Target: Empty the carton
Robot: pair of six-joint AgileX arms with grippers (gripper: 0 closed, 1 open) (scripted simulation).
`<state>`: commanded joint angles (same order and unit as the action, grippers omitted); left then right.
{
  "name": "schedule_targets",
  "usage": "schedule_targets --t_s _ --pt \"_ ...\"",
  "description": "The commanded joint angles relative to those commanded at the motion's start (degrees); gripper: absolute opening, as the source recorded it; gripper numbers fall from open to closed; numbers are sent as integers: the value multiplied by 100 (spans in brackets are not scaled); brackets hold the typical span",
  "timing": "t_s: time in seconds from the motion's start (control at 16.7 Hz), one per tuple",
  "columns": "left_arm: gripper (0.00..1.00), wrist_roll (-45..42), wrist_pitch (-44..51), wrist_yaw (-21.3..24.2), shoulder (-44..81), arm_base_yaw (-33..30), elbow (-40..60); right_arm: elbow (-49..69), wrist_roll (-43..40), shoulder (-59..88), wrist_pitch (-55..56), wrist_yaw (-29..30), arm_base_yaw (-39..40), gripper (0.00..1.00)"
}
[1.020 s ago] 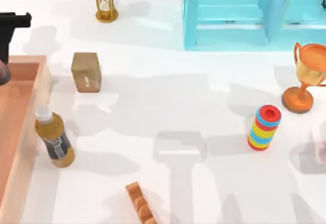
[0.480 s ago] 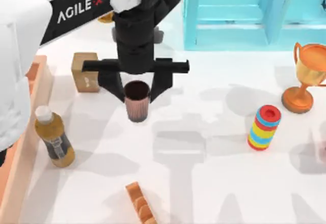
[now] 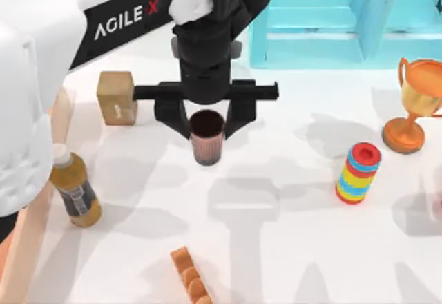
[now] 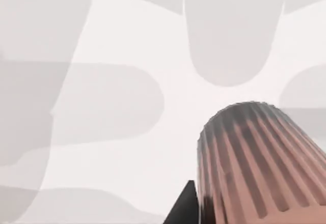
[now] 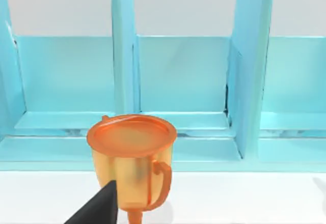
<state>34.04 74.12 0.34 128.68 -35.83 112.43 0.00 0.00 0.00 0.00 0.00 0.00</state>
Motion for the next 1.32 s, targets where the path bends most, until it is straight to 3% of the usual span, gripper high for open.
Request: schedule_targets --t_s 0.66,1.32 --pt "0 9 -945 -7 102 -12 -799 0 0 0 0 0 0 100" --pt "83 9 -945 -7 102 -12 -799 0 0 0 0 0 0 100"
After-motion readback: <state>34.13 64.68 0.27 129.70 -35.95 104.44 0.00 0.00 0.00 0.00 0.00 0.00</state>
